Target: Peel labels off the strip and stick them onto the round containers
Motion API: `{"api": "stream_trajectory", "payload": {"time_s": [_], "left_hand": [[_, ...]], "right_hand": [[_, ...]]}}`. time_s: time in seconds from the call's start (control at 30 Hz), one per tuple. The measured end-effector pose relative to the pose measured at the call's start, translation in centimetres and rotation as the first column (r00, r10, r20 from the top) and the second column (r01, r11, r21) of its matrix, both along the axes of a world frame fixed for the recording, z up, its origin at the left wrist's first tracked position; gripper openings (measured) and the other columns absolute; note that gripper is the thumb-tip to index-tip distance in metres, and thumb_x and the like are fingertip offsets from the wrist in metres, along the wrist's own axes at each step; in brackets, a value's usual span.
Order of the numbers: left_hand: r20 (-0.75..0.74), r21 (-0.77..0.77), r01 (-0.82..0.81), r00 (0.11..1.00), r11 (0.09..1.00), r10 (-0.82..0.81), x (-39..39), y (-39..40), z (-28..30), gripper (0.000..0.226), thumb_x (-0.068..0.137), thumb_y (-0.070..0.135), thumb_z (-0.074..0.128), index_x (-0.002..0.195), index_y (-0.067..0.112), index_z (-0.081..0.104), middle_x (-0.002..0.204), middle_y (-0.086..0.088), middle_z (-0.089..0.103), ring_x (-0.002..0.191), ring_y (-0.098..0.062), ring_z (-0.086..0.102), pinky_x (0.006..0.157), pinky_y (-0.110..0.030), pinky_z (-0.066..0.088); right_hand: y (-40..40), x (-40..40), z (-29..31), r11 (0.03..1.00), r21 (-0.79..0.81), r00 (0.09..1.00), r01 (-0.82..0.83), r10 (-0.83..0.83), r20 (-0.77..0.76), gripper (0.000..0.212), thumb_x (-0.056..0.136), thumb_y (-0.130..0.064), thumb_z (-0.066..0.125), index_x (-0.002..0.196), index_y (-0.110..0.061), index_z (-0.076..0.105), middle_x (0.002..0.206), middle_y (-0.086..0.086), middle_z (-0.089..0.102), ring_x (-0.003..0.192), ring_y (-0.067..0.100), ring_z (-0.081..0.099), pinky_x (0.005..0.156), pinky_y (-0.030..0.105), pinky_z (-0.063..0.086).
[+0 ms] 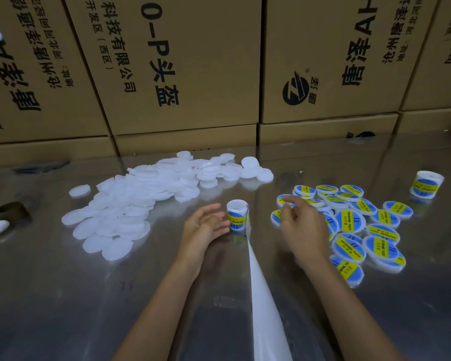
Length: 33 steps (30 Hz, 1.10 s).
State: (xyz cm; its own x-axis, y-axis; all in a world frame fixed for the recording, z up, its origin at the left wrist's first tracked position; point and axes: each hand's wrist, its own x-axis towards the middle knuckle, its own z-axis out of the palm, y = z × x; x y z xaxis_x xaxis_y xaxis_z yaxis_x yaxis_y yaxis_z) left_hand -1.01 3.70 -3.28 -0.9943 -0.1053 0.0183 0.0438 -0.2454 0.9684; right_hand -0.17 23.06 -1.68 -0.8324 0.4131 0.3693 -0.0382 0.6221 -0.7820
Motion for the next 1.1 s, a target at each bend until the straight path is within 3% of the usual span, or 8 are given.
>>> {"api": "stream_trajectory", "payload": {"time_s": [0.1, 0.17, 0.27, 0.37, 0.53, 0.8, 1.0, 1.1], "left_hand": [[-0.028, -0.034, 0.017, 0.999, 0.999, -0.018, -1.4, 0.1, -0.3, 0.029, 0.096, -0.008, 0.05, 0.111, 0.01, 0.067, 0.112, -0.015, 0.071, 0.097, -0.025, 0.073, 0.077, -0.027, 0.06], [-0.095, -0.262, -0.141, 0.988, 0.955, 0.12, -3.2, -0.5, -0.3, 0.038, 0.091, -0.016, 0.045, 0.11, 0.009, 0.066, 0.116, -0.015, 0.068, 0.103, -0.025, 0.069, 0.087, -0.031, 0.057], [-0.276, -0.736, -0.35, 0.937, 0.579, 0.216, -5.8, -2.4, -0.1, 0.042, 0.088, -0.01, 0.05, 0.126, 0.004, 0.062, 0.131, -0.015, 0.059, 0.126, -0.029, 0.052, 0.104, -0.03, 0.039], [-0.299, -0.933, -0.321, 0.943, 0.161, 0.147, -7.9, -4.0, -0.5, 0.047, 0.091, 0.004, 0.057, 0.138, 0.005, 0.055, 0.142, -0.017, 0.045, 0.131, -0.033, 0.037, 0.108, -0.038, 0.034], [-0.343, -0.938, -0.331, 0.928, -0.101, 0.147, -10.3, -4.5, -0.5, 0.035, 0.097, 0.018, 0.054, 0.128, 0.006, 0.063, 0.124, -0.017, 0.047, 0.115, -0.034, 0.04, 0.095, -0.041, 0.039], [-0.409, -0.912, -0.406, 0.905, -0.053, 0.115, -11.4, -4.5, -0.8, 0.024, 0.099, 0.009, 0.053, 0.11, 0.002, 0.073, 0.103, -0.015, 0.049, 0.103, -0.032, 0.044, 0.084, -0.041, 0.044], [-0.625, -0.748, -0.616, 0.779, 0.248, 0.049, -8.7, -3.7, -0.5, 0.024, 0.099, 0.014, 0.061, 0.118, 0.007, 0.073, 0.085, -0.005, 0.043, 0.085, -0.021, 0.041, 0.066, -0.042, 0.049], [-0.719, -0.669, -0.676, 0.694, 0.309, -0.04, -6.5, -2.3, 0.1, 0.03, 0.095, 0.008, 0.066, 0.124, 0.015, 0.071, 0.083, -0.005, 0.045, 0.079, -0.022, 0.045, 0.06, -0.041, 0.048]], "right_hand": [[-1.7, 0.3, -0.8, 0.987, 0.002, 0.987, -0.158, 0.158, -0.042, 0.029, 0.092, -0.014, 0.054, 0.118, -0.018, 0.068, 0.071, -0.003, 0.059, 0.082, 0.03, 0.064, 0.07, 0.032, 0.044], [-2.1, 0.1, -1.4, 0.982, -0.001, 0.98, -0.19, 0.189, -0.055, 0.029, 0.093, -0.015, 0.053, 0.119, -0.018, 0.067, 0.082, 0.002, 0.067, 0.084, 0.028, 0.064, 0.072, 0.032, 0.046], [-2.4, -0.5, -1.9, 0.983, -0.002, 0.982, -0.184, 0.184, -0.05, 0.029, 0.095, -0.017, 0.051, 0.121, -0.021, 0.065, 0.089, 0.004, 0.069, 0.086, 0.028, 0.063, 0.071, 0.031, 0.043], [-2.5, -1.0, -1.9, 0.984, 0.021, 0.983, -0.175, 0.175, -0.048, 0.031, 0.096, -0.018, 0.048, 0.123, -0.022, 0.063, 0.095, 0.004, 0.07, 0.09, 0.028, 0.064, 0.075, 0.036, 0.049], [-2.5, -1.4, -1.9, 0.989, 0.059, 0.988, -0.138, 0.142, -0.065, 0.032, 0.096, -0.02, 0.047, 0.124, -0.024, 0.061, 0.093, 0.002, 0.071, 0.09, 0.027, 0.064, 0.076, 0.04, 0.051], [-2.5, -1.8, -2.0, 0.99, 0.073, 0.988, -0.118, 0.125, -0.093, 0.03, 0.095, -0.02, 0.047, 0.12, -0.025, 0.062, 0.084, 0.003, 0.069, 0.083, 0.027, 0.063, 0.069, 0.035, 0.045], [-2.4, -2.1, -2.0, 0.993, -0.031, 0.988, -0.11, 0.106, -0.116, 0.024, 0.094, -0.021, 0.051, 0.113, -0.025, 0.066, 0.081, -0.003, 0.069, 0.075, 0.022, 0.062, 0.065, 0.03, 0.041], [-2.5, -2.2, -1.4, 0.931, -0.29, 0.973, -0.221, 0.187, -0.138, 0.014, 0.096, -0.027, 0.056, 0.1, -0.024, 0.068, 0.074, -0.007, 0.068, 0.068, 0.013, 0.062, 0.064, 0.027, 0.048]]}}
